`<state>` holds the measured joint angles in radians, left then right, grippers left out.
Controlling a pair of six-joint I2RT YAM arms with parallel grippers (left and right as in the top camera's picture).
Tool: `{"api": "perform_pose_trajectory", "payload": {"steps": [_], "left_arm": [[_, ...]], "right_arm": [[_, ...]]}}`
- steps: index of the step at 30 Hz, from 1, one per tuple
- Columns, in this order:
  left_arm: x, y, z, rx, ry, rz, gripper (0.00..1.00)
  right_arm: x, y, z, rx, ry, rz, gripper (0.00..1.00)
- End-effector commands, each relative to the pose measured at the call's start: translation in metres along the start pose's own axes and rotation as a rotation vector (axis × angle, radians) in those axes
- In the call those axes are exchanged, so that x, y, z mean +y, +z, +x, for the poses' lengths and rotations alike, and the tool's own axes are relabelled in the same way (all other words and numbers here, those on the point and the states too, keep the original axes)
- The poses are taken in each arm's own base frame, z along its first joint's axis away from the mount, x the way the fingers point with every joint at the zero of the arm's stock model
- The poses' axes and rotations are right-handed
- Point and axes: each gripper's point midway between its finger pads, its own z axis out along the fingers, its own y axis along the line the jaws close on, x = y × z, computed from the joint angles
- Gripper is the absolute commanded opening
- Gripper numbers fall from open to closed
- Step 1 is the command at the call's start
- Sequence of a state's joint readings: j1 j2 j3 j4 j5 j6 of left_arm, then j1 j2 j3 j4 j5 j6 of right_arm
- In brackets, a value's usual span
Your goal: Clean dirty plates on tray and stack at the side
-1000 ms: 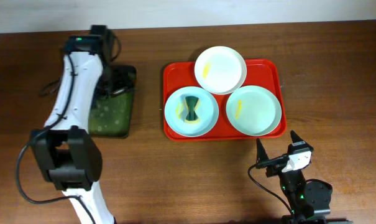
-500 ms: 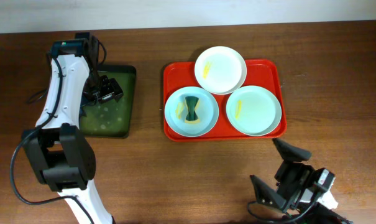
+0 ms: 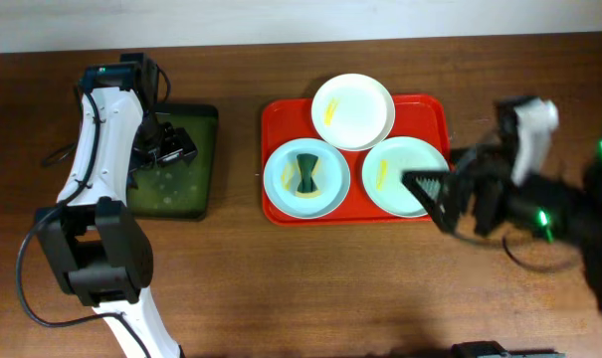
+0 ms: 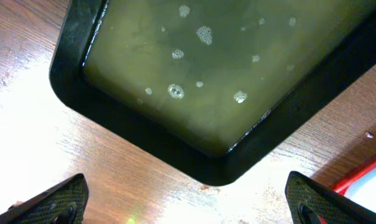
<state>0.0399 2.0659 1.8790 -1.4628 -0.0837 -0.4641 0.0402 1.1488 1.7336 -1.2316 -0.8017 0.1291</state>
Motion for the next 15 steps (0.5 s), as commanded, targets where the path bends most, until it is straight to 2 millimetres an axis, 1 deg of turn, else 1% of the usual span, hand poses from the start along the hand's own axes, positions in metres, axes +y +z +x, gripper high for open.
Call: {"api": "perform_pose_trajectory", "payload": {"steps": [1,2,3,4,5,6,7,8,9,10,11,12,13,15], "left_arm": [[0.004,-0.008,0.001,-0.016,0.006,-0.001,0.99],[0.004,-0.008,0.002,-0.014,0.006,-0.001,0.99],[0.004,-0.008,0.003,-0.011,0.006,-0.003,0.99],[0.004,-0.008,0.003,-0.01,0.007,-0.003,0.99],[0.004,-0.008,0.002,-0.013,0.006,-0.002,1.0],[0.004,-0.008,0.001,-0.016,0.006,0.0,1.0],[0.003,-0.008,0.001,-0.019,0.006,0.002,0.99],[0.003,-0.008,0.0,-0.022,0.006,0.004,0.99],[0.001,-0.008,0.0,-0.02,0.005,0.013,0.99],[-0.001,-0.008,0.001,-0.015,0.006,0.024,0.99],[-0.001,-0.008,0.001,-0.013,0.006,0.028,0.99],[-0.001,-0.008,0.001,-0.014,0.005,0.029,0.99],[-0.002,-0.008,0.0,-0.017,0.005,0.03,0.99],[-0.002,-0.007,-0.001,-0.023,0.005,0.032,1.0]], "right_arm": [[0.022,0.029,0.005,0.127,-0.01,-0.214,0.85],[-0.001,0.044,0.011,0.164,-0.004,-0.067,0.85],[-0.038,0.059,0.016,0.19,0.053,0.188,0.84],[-0.073,0.064,0.018,0.178,0.127,0.441,0.72],[-0.09,0.067,0.02,0.165,0.169,0.576,0.53],[-0.106,0.08,0.022,0.163,0.183,0.7,0.55],[-0.116,0.098,0.023,0.177,0.165,0.755,0.63],[-0.126,0.116,0.026,0.2,0.156,0.785,0.63],[-0.139,0.14,0.032,0.238,0.151,0.805,0.63],[-0.153,0.162,0.04,0.277,0.156,0.821,0.63],[-0.172,0.188,0.051,0.325,0.164,0.838,0.63],[-0.187,0.207,0.061,0.36,0.175,0.85,0.56],[-0.202,0.226,0.072,0.392,0.182,0.86,0.55],[-0.22,0.251,0.085,0.424,0.165,0.864,0.55]]}}
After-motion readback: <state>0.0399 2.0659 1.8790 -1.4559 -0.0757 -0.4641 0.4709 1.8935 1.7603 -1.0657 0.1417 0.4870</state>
